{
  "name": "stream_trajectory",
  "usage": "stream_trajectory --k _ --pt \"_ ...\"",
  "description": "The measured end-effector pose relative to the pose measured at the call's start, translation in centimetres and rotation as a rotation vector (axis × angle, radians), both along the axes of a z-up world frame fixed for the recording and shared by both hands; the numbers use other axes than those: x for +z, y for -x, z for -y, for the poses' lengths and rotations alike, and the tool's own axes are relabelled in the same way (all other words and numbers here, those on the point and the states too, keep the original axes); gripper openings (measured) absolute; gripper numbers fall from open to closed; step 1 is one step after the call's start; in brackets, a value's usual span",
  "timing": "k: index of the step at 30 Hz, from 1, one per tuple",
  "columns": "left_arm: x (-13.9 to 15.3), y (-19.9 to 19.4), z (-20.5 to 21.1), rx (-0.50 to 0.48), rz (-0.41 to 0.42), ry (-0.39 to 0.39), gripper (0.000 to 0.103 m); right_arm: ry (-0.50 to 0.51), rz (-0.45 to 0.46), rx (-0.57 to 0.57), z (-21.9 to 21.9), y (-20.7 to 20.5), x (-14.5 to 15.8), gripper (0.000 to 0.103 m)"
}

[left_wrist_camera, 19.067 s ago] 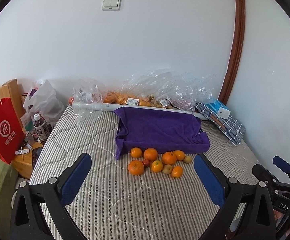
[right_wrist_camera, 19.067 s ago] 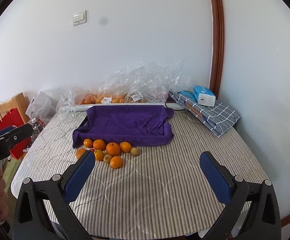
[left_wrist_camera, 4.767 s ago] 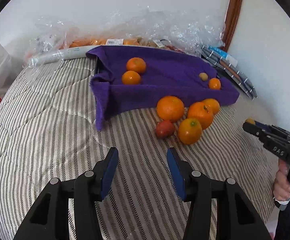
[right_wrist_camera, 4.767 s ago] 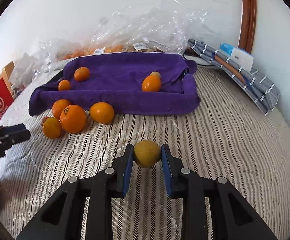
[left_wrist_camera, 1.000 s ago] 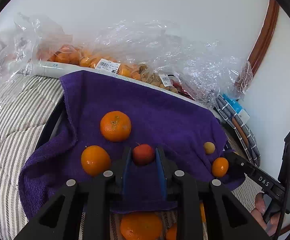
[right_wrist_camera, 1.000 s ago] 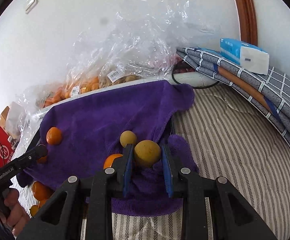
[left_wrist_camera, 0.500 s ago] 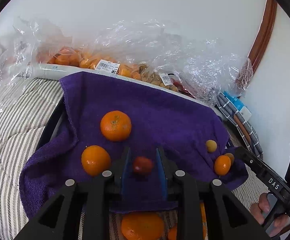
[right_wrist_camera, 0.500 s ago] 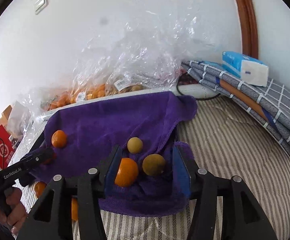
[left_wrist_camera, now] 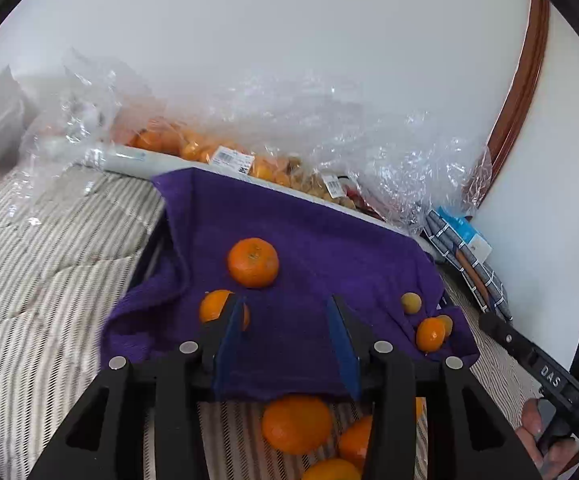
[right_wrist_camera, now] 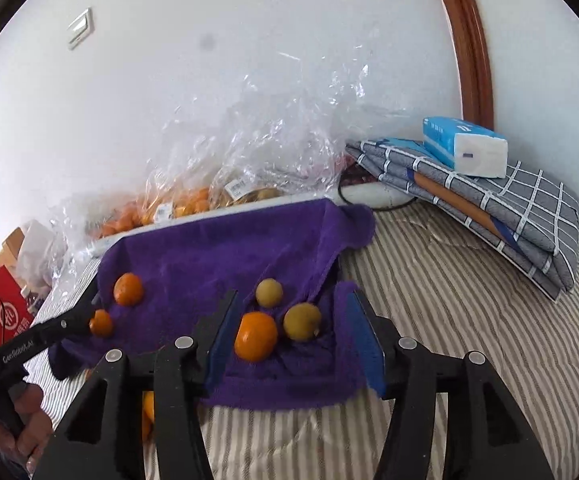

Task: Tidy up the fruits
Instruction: 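Carry the yellow and red fruits onto the purple towel and open both grippers, then grasp a yellow-orange fruit on the bed with the right gripper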

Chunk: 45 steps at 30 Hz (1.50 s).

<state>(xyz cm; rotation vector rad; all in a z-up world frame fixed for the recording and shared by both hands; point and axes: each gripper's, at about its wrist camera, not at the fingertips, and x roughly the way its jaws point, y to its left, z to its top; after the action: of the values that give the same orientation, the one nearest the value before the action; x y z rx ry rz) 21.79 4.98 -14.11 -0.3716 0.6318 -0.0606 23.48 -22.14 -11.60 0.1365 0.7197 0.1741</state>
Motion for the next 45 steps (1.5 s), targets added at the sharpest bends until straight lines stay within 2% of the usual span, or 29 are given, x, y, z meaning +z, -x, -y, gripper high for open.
stream_trajectory --k 3,7,11,13,17,23,26,31,38,45 --pt "0.3 1.9 -0.7 0.017 0.011 -0.016 0.043 0.035 -0.023 0.039 -1.1 2.3 0.5 0.055" --pt "0.0 4.3 -2.1 0.015 -0.003 -0.030 0.047 0.091 -0.037 0.091 -3.4 5.3 0.4 0.041" --pt "-0.6 6.0 -3.0 0.021 -0.041 -0.069 0.047 0.073 -0.081 0.141 -5.2 6.5 -1.0 0.028" --pt "-0.8 6.9 -3.6 0.034 -0.056 -0.092 0.047 0.060 -0.108 0.159 -5.7 6.6 -1.7 0.028" --pt "-1.1 7.6 -4.7 0.050 -0.075 -0.073 0.048 0.054 -0.129 0.199 -7.2 6.4 -2.5 0.028" --pt "-1.3 7.4 -4.7 0.057 -0.087 -0.084 0.048 0.037 -0.182 0.194 -8.0 4.9 -3.7 0.028" --pt "-1.3 7.4 -4.6 0.053 -0.078 -0.087 0.048 0.009 -0.198 0.204 -7.9 4.1 -4.2 0.034" --pt "-1.2 7.3 -4.6 0.052 -0.074 -0.084 0.048 0.015 -0.208 0.204 -8.7 3.4 -4.6 0.039" --pt "-1.3 6.9 -5.2 0.051 -0.093 -0.042 0.048 0.019 -0.216 0.218 -8.8 3.4 -4.9 0.034" --pt "-1.5 6.8 -5.1 0.022 -0.108 -0.014 0.048 0.152 -0.163 0.138 -6.1 6.9 -3.7 0.034"
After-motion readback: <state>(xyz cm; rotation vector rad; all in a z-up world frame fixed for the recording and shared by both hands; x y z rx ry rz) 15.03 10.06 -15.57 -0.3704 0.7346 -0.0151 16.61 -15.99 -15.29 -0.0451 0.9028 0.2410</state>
